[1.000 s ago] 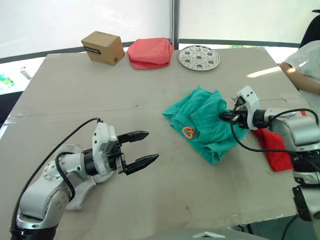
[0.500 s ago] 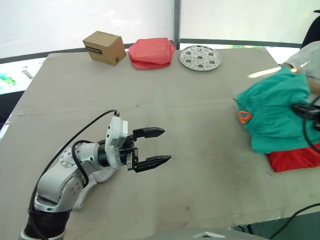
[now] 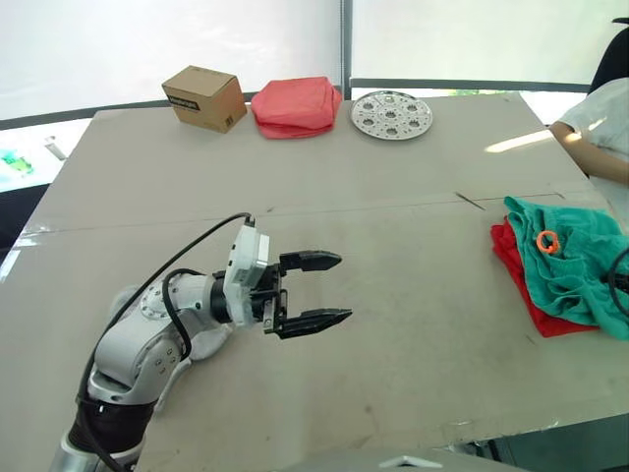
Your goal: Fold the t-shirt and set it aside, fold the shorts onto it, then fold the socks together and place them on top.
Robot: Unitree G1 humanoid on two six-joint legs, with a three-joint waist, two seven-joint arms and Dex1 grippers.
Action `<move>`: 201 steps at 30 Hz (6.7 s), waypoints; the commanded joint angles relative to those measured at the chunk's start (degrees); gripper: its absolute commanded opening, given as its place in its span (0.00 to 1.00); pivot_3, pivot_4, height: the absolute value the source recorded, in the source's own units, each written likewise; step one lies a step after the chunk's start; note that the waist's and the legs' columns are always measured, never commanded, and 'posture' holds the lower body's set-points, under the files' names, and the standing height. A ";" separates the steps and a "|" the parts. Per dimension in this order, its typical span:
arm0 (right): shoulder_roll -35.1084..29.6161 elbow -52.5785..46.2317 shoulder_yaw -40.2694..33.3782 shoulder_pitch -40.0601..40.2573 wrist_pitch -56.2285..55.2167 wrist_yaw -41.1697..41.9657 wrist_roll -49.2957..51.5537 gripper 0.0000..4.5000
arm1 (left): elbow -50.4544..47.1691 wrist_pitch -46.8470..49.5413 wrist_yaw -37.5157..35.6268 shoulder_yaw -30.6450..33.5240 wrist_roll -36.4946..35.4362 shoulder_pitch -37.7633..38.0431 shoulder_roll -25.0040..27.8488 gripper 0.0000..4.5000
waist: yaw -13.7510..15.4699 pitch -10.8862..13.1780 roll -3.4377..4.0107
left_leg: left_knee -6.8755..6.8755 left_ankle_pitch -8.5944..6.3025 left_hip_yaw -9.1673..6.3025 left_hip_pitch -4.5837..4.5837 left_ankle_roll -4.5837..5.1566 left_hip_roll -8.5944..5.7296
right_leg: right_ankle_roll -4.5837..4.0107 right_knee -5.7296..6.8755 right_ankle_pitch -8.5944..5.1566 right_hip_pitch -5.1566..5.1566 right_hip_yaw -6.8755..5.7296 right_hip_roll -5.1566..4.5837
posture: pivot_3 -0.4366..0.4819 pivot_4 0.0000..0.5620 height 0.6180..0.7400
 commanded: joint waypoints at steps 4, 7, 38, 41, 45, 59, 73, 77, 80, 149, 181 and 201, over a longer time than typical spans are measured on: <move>2.31 -25.75 -19.59 16.17 -17.65 8.51 5.71 0.91 | -2.39 0.92 1.88 1.63 -0.66 1.78 0.60 1.00 | 0.13 -0.01 0.01 | -0.01 -0.01 -0.04 -0.01 0.00 0.04 | 0.15 -0.03 -0.07 0.02 -0.02 0.00 | 0.48 0.27 1.00; 7.92 -39.93 -20.43 16.73 -19.02 8.10 13.05 0.91 | -1.38 1.42 4.14 4.40 -0.25 3.01 1.27 1.00 | -0.35 -0.01 -0.38 | -0.01 -0.02 -0.02 0.17 -0.01 0.08 | 0.23 -0.01 -0.02 0.10 0.11 0.02 | 0.48 0.27 1.00; 17.30 -55.85 22.49 4.35 -20.00 16.65 21.41 0.91 | 24.70 -21.53 -18.49 25.12 21.98 26.31 20.28 1.00 | -0.26 0.20 -0.50 | -0.02 -0.52 0.11 0.08 -0.01 0.26 | -0.27 0.07 -0.01 -0.25 -1.02 -1.00 | 0.48 0.27 1.00; 17.53 -56.30 23.19 4.17 -19.50 15.97 21.51 0.91 | 24.56 -21.33 -20.05 24.92 22.11 28.06 20.66 1.00 | -0.22 0.20 -0.51 | -0.02 -0.53 0.12 0.09 -0.02 0.30 | -0.26 0.07 -0.02 -0.25 -1.03 -0.94 | 0.48 0.27 1.00; 18.04 -56.32 24.43 2.31 -18.33 15.10 21.63 0.91 | 28.85 -21.69 -21.30 25.91 21.68 27.12 21.00 1.00 | -0.04 0.20 -0.50 | 0.01 -0.53 0.11 0.09 -0.03 0.31 | -0.06 0.08 -0.14 -0.25 -1.03 -0.97 | 0.48 0.27 1.00; 18.64 -54.67 25.51 -0.78 -18.58 16.50 20.40 0.93 | 33.62 -29.82 -6.99 13.98 35.95 25.95 14.32 0.91 | 0.23 -0.41 0.58 | 0.00 -0.54 0.16 0.24 0.02 0.11 | -0.21 0.09 -0.04 -0.07 -1.10 -1.26 | 0.48 0.27 1.00; 17.93 -55.08 23.74 0.97 -19.56 14.78 18.75 0.93 | 19.95 -11.08 1.88 8.26 24.11 12.45 4.29 0.01 | 2.20 -0.98 1.18 | 0.05 -0.52 0.21 0.32 0.03 0.06 | 0.03 0.19 -0.17 0.09 -1.45 -1.46 | 0.48 0.27 1.00; 17.33 -54.64 22.91 0.81 -19.77 13.56 17.70 0.93 | 12.21 3.84 15.90 -0.78 26.55 0.36 -6.15 0.01 | 2.33 -0.73 0.32 | 0.20 -0.51 0.09 0.16 0.05 0.01 | -0.02 0.22 -0.12 0.12 -1.54 -1.43 | 0.48 0.27 1.00; 17.10 -54.28 22.53 -0.20 -19.05 11.75 16.95 0.93 | 12.52 10.94 23.79 -7.18 30.24 -7.14 -12.99 0.01 | 1.24 -0.68 -0.38 | 0.38 -0.50 0.06 0.12 0.06 -0.02 | -0.01 0.25 0.10 0.23 -1.53 -1.19 | 0.48 0.27 1.00; 38.97 -23.11 46.47 -25.12 -8.92 4.12 -7.29 0.05 | 40.96 3.25 6.20 -0.55 27.10 -24.93 3.04 0.65 | -1.59 -0.35 -0.40 | 0.07 -0.36 0.01 0.26 -0.20 0.14 | 0.05 0.29 0.18 0.01 -1.07 -0.65 | 0.48 0.27 1.00; 36.07 -29.36 42.20 -20.95 -7.63 4.71 -5.44 0.00 | 28.38 6.72 4.90 8.96 12.64 -21.81 -3.71 0.01 | -1.49 -0.35 -0.46 | 0.09 -0.38 -0.03 0.25 -0.18 0.16 | 0.05 0.29 0.18 0.03 -1.07 -0.70 | 0.48 0.27 1.00; 41.23 -22.62 39.07 -25.05 0.62 3.54 1.18 0.44 | 21.77 11.10 2.50 9.77 3.94 -20.14 -2.18 0.00 | -1.50 -0.31 -0.46 | 0.08 -0.37 -0.01 0.33 -0.18 0.14 | -0.14 0.32 0.07 0.05 -1.03 -0.65 | 0.48 0.27 1.00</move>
